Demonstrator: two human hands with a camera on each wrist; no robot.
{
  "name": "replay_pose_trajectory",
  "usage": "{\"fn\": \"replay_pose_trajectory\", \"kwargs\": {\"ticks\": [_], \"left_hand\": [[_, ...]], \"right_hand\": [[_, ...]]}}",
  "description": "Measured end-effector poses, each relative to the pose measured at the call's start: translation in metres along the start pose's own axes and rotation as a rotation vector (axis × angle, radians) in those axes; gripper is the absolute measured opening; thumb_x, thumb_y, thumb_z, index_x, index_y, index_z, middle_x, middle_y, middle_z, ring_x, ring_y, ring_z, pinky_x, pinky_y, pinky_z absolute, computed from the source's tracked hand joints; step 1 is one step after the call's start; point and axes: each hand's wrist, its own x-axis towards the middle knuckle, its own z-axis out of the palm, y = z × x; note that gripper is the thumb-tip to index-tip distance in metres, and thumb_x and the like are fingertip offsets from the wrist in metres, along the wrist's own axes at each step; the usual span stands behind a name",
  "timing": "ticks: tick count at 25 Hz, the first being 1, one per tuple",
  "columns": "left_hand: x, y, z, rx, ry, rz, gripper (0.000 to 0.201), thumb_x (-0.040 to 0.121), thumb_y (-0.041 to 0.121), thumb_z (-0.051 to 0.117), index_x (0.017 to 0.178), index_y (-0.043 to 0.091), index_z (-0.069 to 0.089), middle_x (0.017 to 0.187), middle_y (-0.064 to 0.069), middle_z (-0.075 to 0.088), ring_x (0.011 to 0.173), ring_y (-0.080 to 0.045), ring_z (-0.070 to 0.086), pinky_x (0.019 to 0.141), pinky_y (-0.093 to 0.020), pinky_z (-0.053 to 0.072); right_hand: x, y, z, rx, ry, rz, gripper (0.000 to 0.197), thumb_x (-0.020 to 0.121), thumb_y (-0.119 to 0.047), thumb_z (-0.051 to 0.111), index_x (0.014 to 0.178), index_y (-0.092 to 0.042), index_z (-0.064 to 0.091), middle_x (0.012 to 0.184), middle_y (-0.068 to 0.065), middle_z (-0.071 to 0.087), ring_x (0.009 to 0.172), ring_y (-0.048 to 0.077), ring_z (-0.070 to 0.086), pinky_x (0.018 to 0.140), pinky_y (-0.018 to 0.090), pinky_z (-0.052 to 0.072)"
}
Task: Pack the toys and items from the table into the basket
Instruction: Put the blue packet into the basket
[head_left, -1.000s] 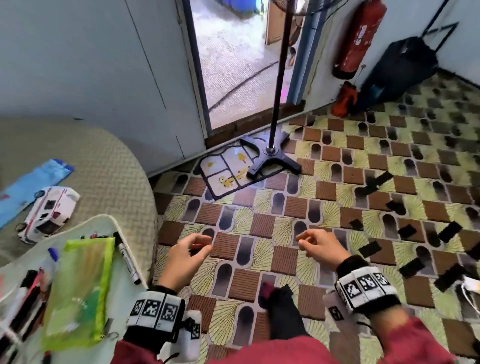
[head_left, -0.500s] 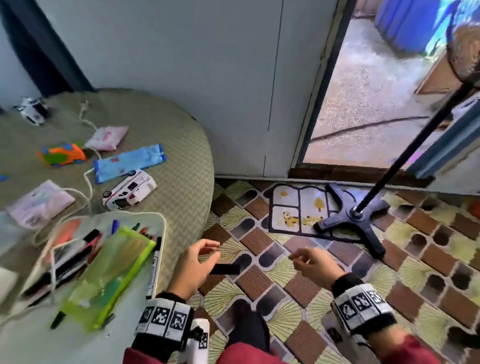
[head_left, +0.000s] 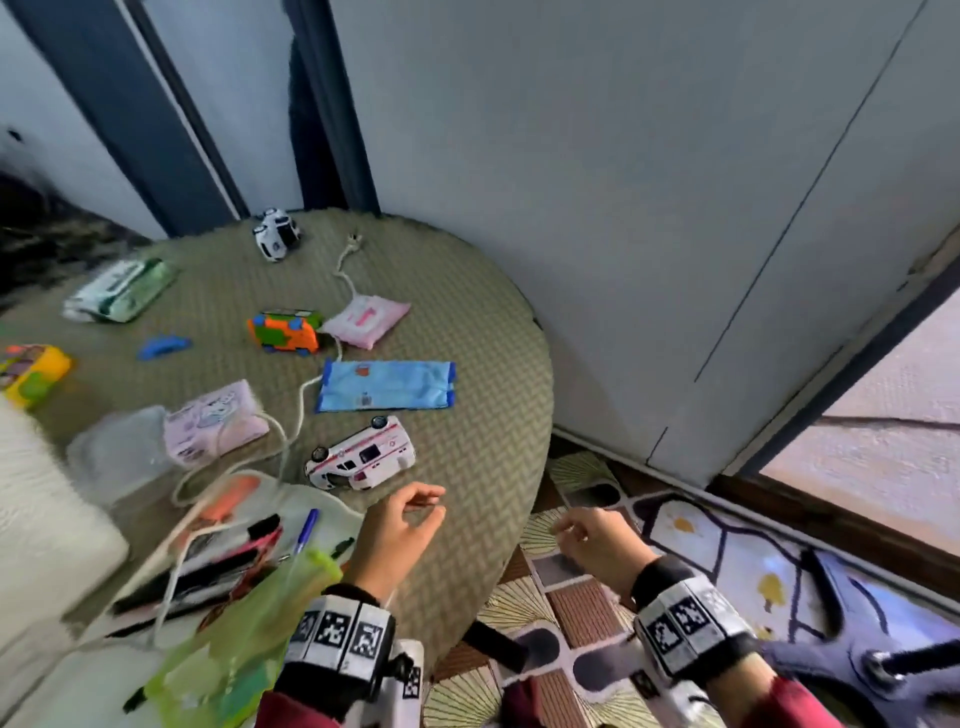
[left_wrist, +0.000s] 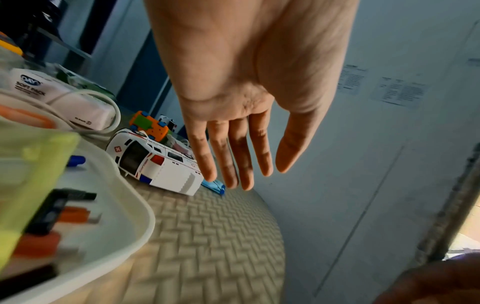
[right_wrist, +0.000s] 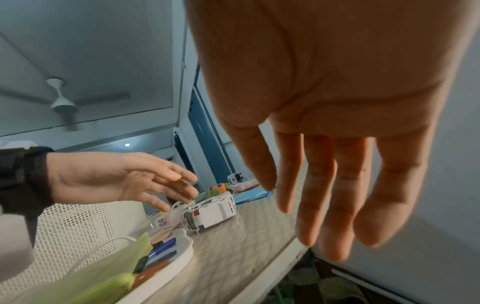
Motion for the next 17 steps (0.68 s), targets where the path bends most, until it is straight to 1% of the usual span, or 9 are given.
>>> {"fn": "replay_pose_trajectory", "kwargs": {"ticks": [1,3,6,8,10,11,13,15,17], "left_hand": [[0.011,0.001,-0.002,-0.013,0.02,-0.008,0.015,0.087,0.012,0.065,0.096,0.023,0.066,0.099,0.007,0.068,0.095,-0.004,0.062,0.088,-0.021,0.047],[0.029,0.004,-0.007,-0.027,0.066,-0.013,0.015,0.087,0.01,0.065,0.096,0.022,0.066,0.099,0.009,0.068,0.095,-0.003,0.062,0.089,-0.022,0.048],[0.053,0.003,-0.015,-0.054,0.168,-0.067,0.012,0.087,0.008,0.065,0.095,0.018,0.065,0.098,0.008,0.067,0.095,-0.005,0.062,0.085,-0.018,0.05],[0.071,-0.003,-0.024,-0.067,0.243,-0.115,0.011,0.087,0.011,0.066,0.096,0.018,0.066,0.1,0.007,0.068,0.099,-0.008,0.063,0.082,-0.018,0.05],[0.094,-0.006,-0.035,-0.044,0.32,-0.139,0.015,0.088,0.014,0.065,0.102,0.02,0.066,0.105,0.006,0.068,0.104,-0.011,0.062,0.086,-0.023,0.049],[0.105,-0.007,-0.04,-0.035,0.362,-0.142,0.017,0.089,0.015,0.065,0.105,0.02,0.065,0.108,0.006,0.067,0.105,-0.012,0.061,0.087,-0.024,0.048],[0.127,-0.003,-0.049,0.019,0.443,-0.167,0.023,0.09,0.016,0.064,0.113,0.016,0.064,0.112,0.006,0.064,0.106,-0.011,0.058,0.085,-0.017,0.043],[0.147,-0.006,-0.055,0.057,0.468,-0.258,0.031,0.09,0.018,0.064,0.12,0.013,0.06,0.116,0.003,0.061,0.11,-0.013,0.055,0.088,-0.02,0.04],[0.168,-0.02,-0.06,0.028,0.47,-0.377,0.041,0.088,0.021,0.066,0.127,0.012,0.056,0.125,-0.002,0.057,0.12,-0.017,0.052,0.099,-0.027,0.038]], "right_hand": [[0.016,-0.005,-0.004,-0.02,-0.013,-0.023,0.024,0.091,-0.015,0.052,0.109,-0.011,0.067,0.091,0.001,0.064,0.079,0.011,0.056,0.068,0.018,0.044],[0.046,-0.013,-0.013,-0.028,-0.051,-0.063,0.024,0.09,-0.015,0.053,0.108,-0.012,0.068,0.092,-0.001,0.062,0.081,0.01,0.055,0.069,0.016,0.041],[0.091,-0.022,-0.021,-0.055,-0.113,-0.117,0.023,0.09,-0.015,0.053,0.106,-0.014,0.068,0.078,-0.01,0.056,0.074,0.009,0.054,0.062,0.008,0.039],[0.119,-0.029,-0.025,-0.065,-0.148,-0.158,0.022,0.09,-0.016,0.053,0.106,-0.015,0.068,0.075,-0.013,0.053,0.072,0.007,0.053,0.063,0.011,0.039],[0.154,-0.037,-0.028,-0.088,-0.192,-0.203,0.022,0.091,-0.016,0.052,0.107,-0.015,0.067,0.079,-0.011,0.054,0.07,0.005,0.051,0.063,0.014,0.038],[0.171,-0.041,-0.031,-0.102,-0.216,-0.218,0.022,0.092,-0.017,0.051,0.107,-0.015,0.067,0.081,-0.01,0.054,0.07,0.005,0.051,0.062,0.013,0.038],[0.203,-0.052,-0.036,-0.103,-0.267,-0.241,0.022,0.093,-0.017,0.05,0.108,-0.016,0.066,0.086,-0.008,0.056,0.072,0.006,0.052,0.061,0.014,0.04],[0.23,-0.064,-0.04,-0.108,-0.292,-0.266,0.022,0.094,-0.017,0.048,0.108,-0.014,0.065,0.094,-0.005,0.06,0.074,0.007,0.054,0.063,0.015,0.042],[0.258,-0.078,-0.042,-0.108,-0.312,-0.29,0.023,0.094,-0.017,0.047,0.11,-0.013,0.063,0.105,-0.002,0.064,0.082,0.01,0.056,0.069,0.019,0.043]]}}
